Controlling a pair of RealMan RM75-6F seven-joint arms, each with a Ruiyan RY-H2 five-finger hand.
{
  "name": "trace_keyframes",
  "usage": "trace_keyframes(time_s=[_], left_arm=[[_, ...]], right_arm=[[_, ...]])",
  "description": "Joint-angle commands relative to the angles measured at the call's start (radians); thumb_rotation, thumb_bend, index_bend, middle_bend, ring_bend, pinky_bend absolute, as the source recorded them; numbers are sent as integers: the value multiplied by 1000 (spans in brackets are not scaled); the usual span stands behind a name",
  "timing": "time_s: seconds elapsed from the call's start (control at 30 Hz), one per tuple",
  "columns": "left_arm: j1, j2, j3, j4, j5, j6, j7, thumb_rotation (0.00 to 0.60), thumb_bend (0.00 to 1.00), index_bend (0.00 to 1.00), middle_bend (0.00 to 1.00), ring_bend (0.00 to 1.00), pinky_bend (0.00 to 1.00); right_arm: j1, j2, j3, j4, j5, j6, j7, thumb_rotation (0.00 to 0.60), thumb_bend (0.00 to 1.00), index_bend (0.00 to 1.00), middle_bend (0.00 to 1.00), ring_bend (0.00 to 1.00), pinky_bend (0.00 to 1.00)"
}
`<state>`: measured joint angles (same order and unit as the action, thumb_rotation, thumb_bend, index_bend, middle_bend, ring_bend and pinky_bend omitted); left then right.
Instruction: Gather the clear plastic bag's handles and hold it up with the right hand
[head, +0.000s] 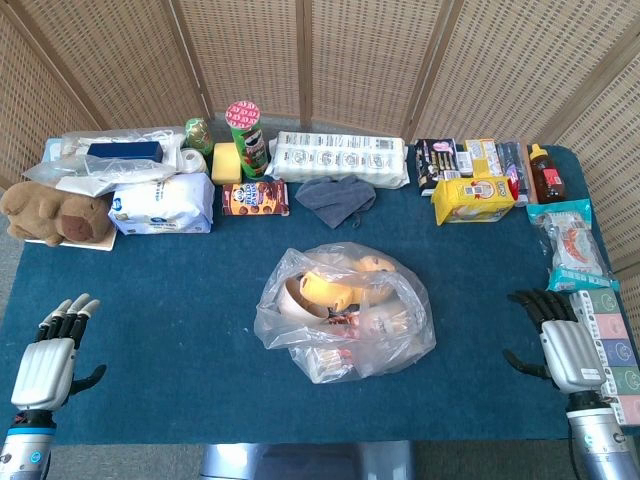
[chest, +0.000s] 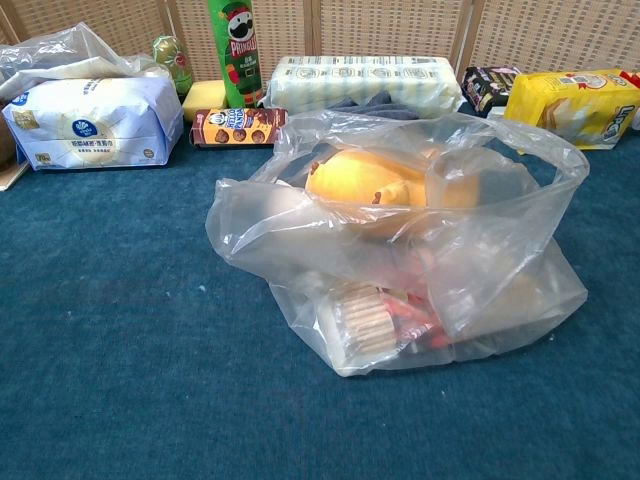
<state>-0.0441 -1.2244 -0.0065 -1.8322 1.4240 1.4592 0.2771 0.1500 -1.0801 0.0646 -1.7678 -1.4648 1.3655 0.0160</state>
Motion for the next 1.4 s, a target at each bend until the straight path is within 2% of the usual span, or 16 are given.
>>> trace_keyframes(time_s=[0.03,0.43,0.73,0.8,0.97,1.0,1.13,1.3,1.4], left_arm=[[-2,-2,-2,2,-6,-3,4,600,206,85,78,17,92],[17,16,8,-9,22,36,-16,600,206,85,78,17,92],[29,27,14,-6,35,51,-41,600,205,84,78,17,91],[29,27,13,-5,37,52,-42,600,206,86,78,17,91],[28,28,10,-4,38,52,-42,600,206,96,78,17,92],[28,28,9,-5,37,50,-42,600,206,95,78,17,92],[26,27,8,-6,34,47,-42,600,206,96,78,17,92],[24,26,4,-4,25,40,-40,600,206,96,78,17,92],[19,23,2,-1,21,32,-40,600,206,96,78,17,92]], right_arm=[[4,-1,2,-1,2,-5,-2,600,241,199,197,127,81],[-1,16,2,-15,-12,11,41,600,209,207,223,157,100],[24,44,5,-44,-25,-35,201,599,123,244,258,178,137],[30,41,11,-44,-29,-37,244,573,112,283,292,201,153],[56,28,29,-44,-55,-43,331,387,86,396,373,267,194],[64,26,33,-45,-58,-46,348,366,83,410,383,275,195],[92,28,49,-59,-56,-72,386,332,73,427,397,291,197],[131,25,66,-74,-32,-119,374,308,66,423,394,282,164],[155,28,67,-80,-5,-166,353,253,57,378,351,235,123]])
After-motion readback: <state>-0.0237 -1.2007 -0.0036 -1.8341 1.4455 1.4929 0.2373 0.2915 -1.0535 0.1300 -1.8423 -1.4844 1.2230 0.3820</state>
